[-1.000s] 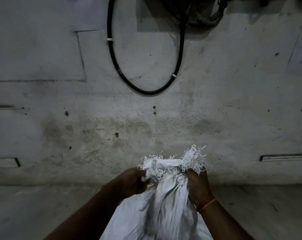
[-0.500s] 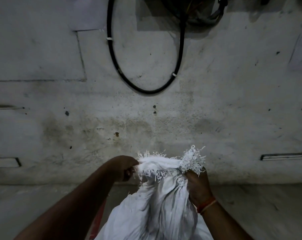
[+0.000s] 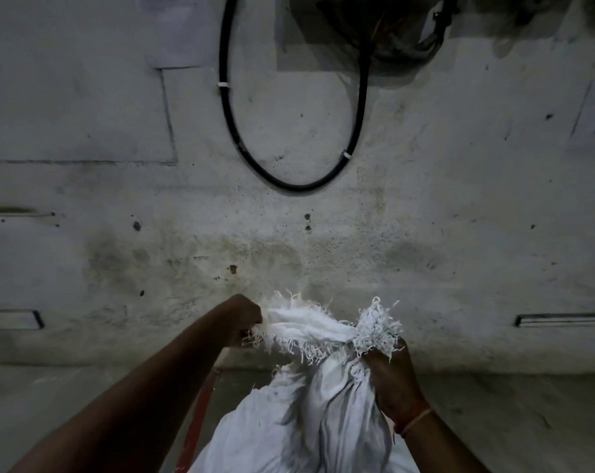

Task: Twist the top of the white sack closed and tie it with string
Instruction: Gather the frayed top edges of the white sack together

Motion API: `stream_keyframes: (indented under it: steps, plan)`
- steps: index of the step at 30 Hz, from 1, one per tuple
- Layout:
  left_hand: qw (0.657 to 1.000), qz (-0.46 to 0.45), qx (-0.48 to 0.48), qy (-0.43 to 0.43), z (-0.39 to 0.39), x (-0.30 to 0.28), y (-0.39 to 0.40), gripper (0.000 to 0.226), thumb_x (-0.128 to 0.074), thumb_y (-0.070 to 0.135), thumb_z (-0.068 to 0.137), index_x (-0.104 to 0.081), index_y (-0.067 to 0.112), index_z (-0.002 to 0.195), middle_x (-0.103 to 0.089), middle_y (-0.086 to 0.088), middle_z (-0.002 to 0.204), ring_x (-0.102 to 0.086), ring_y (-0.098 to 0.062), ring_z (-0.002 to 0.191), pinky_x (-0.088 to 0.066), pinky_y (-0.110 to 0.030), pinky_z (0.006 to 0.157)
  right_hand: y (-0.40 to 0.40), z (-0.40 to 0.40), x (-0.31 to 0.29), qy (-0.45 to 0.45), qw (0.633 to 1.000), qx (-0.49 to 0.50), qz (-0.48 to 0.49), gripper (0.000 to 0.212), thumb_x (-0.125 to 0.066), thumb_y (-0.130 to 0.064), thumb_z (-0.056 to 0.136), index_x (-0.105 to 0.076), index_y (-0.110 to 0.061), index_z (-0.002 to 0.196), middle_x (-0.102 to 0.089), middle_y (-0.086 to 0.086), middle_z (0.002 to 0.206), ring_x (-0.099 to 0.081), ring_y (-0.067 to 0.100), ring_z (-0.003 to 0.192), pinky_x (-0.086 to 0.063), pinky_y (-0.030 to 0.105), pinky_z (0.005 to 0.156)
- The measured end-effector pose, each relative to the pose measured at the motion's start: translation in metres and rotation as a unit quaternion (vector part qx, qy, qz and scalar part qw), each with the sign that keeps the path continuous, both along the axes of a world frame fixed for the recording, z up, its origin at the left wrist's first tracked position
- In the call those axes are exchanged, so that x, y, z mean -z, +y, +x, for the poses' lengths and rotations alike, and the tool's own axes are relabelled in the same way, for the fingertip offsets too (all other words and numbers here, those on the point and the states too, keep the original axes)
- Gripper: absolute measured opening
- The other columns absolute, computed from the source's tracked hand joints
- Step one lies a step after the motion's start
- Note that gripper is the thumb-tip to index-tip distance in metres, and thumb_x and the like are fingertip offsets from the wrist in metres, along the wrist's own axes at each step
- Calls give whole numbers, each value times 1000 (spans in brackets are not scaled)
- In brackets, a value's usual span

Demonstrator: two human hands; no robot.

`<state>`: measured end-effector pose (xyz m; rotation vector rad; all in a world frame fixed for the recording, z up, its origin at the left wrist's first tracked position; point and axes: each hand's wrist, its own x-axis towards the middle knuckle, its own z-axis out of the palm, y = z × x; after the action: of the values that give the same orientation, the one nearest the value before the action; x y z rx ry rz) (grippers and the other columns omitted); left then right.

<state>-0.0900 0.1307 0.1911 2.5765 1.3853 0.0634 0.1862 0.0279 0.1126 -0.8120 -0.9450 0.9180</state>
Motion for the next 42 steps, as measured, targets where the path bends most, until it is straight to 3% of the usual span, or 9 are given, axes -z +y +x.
stream_keyframes:
  steps: [4,9,13,17,23,27,31,36,42]
  plan:
    - [993,71,23,-95,-2,22,9,31,-55,34,76,-73,10,66,-68,-4,57,-67,-24,51,-48,-17,47,-2,-1,0,5,999,21,-29,38,-70,13,74,-66,1,110,-77,11,100,-70,30,101,-54,43,94]
    - [943,74,-94,-309,35,5,-2,30,-61,19,79,-74,2,100,-76,-5,75,-73,-35,92,-60,-31,81,7,-19,-7,-7,999,20,-47,41,-67,12,79,-62,2,118,-73,20,112,-69,34,107,-50,51,101]
    - [952,102,64,-282,50,17,1,58,-46,56,88,-72,5,83,-70,-8,76,-66,-22,76,-38,-2,77,15,-40,-25,-86,996,1,-20,49,-74,-10,75,-63,-6,123,-73,7,119,-69,21,113,-53,40,102]
    - [931,242,126,-241,61,29,11,57,-48,52,92,-77,2,92,-77,-11,93,-73,-23,89,-54,-21,83,40,-60,-34,-128,991,33,8,45,-76,12,73,-57,-11,107,-73,1,102,-69,-2,97,-54,23,88]
    - [791,-203,-88,-571,81,19,7,17,-60,-9,88,-71,-10,101,-73,-30,97,-70,-27,79,-58,-32,70,66,-81,-33,-158,986,36,-34,64,-79,2,77,-47,-17,130,-65,-4,118,-65,-9,100,-52,13,87]
    - [768,-167,-120,-606,68,16,-2,35,-62,0,88,-68,26,110,-62,-13,122,-67,-23,100,-54,-34,79,75,-77,-31,-143,984,87,-54,38,-74,-16,79,-69,-13,116,-73,4,117,-68,13,110,-53,42,101]
    - [713,-182,-95,-671,54,50,-30,44,-66,31,92,-46,41,129,-45,4,152,-50,-12,134,-48,-27,89,76,-69,-30,-131,982,126,-48,34,-72,-5,84,-70,-12,117,-73,2,116,-67,14,111,-52,37,102]
    - [867,-160,-39,-470,73,88,-76,109,-91,50,60,-33,26,148,-53,16,142,-51,8,127,-45,-16,105,83,-80,-35,-191,974,117,-44,37,-75,-20,77,-71,-10,113,-75,6,113,-69,19,110,-53,43,100]
    - [820,35,-158,-549,117,90,-53,46,-78,26,70,-63,47,108,-67,21,117,-64,-1,115,-46,-17,100,82,-80,-40,-217,974,42,-50,45,-82,-32,66,-74,-12,106,-77,2,106,-72,14,103,-55,45,96]
